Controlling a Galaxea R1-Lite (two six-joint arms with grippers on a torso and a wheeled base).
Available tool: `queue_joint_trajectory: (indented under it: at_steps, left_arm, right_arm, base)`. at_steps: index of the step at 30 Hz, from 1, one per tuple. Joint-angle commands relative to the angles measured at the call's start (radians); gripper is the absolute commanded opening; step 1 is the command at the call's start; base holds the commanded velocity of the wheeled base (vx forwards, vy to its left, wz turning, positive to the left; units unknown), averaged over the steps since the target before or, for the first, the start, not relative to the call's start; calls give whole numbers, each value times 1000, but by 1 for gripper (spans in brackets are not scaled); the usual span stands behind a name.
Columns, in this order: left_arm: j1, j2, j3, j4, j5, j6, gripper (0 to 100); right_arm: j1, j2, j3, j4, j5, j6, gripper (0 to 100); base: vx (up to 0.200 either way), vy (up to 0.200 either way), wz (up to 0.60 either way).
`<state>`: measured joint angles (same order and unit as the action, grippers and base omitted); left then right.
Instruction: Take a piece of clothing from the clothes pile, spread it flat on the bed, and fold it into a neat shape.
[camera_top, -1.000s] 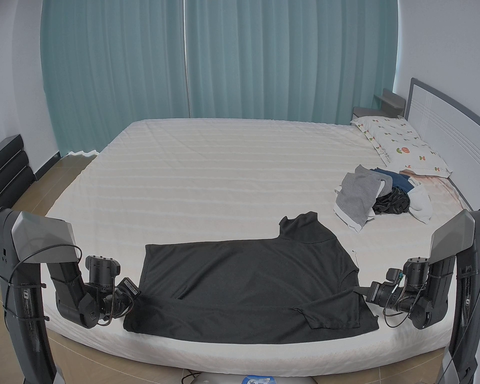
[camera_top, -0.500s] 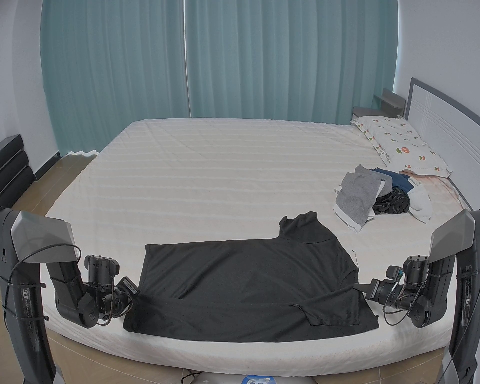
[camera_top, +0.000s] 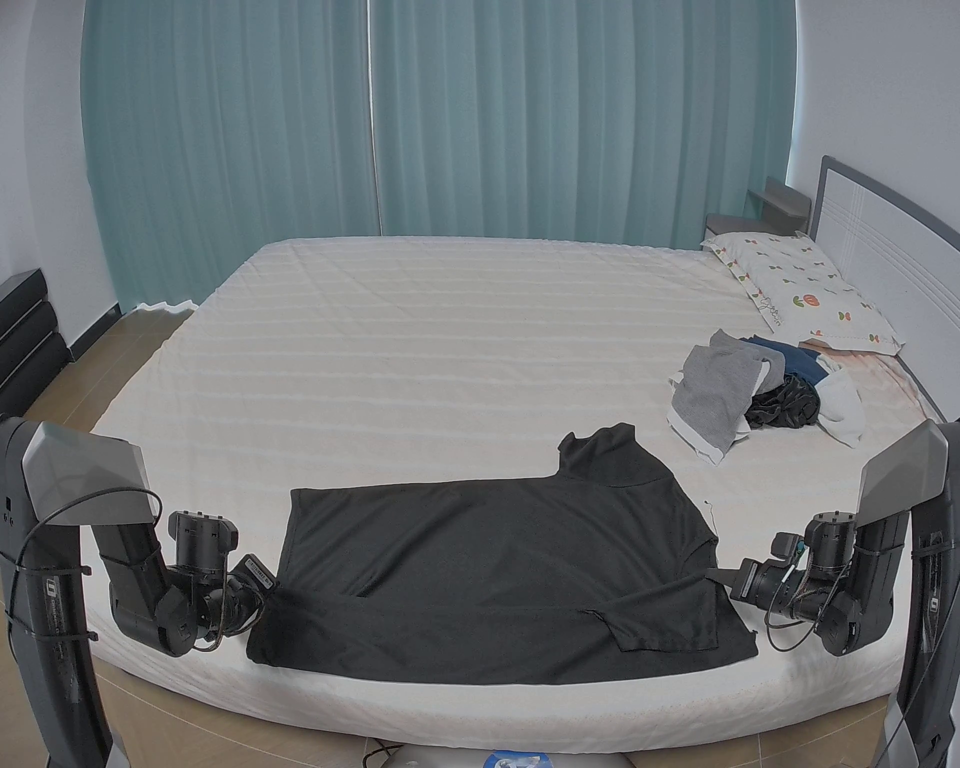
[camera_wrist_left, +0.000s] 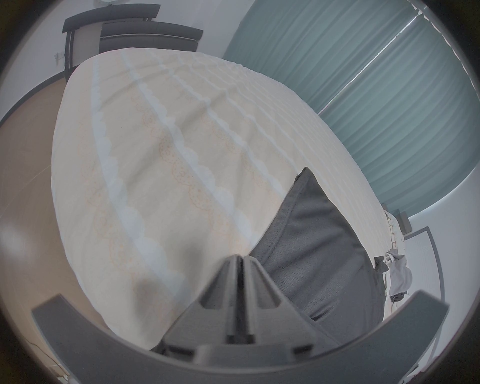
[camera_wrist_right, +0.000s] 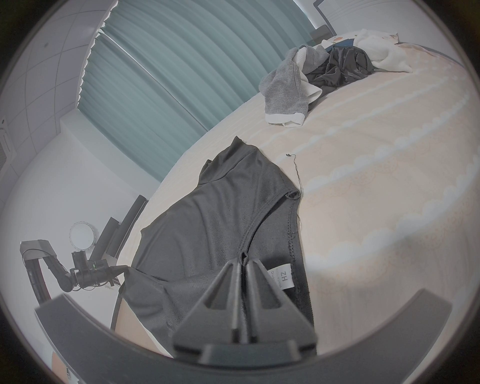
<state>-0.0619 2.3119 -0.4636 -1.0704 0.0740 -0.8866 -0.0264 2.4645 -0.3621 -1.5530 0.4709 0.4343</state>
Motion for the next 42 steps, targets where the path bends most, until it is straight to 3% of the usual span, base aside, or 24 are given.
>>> queue_joint_trajectory:
  at_steps: [1, 9, 20, 25, 42]
  left_arm:
    - [-1, 1, 2, 0, 0, 1, 100]
    - [1, 1, 2, -3, -2, 35, 100]
    - [5, -23, 28, -33, -7, 52, 100]
    - [8, -20, 25, -33, -8, 49, 100]
    - [11, -22, 25, -65, 1, 40, 100]
  right_arm:
    - [3, 11, 2, -12, -1, -2, 100]
    - [-15, -18, 9, -12, -11, 15, 100]
    - [-30, -79, 6, -12, -12, 181, 100]
    - [-38, -79, 5, -12, -12, 187, 100]
    - [-37, -73, 5, -10, -12, 184, 100]
  base:
    - [0, 0, 0]
    - [0, 0, 0]
    - [0, 18, 0]
    - [0, 200, 0]
    - [24, 0, 0]
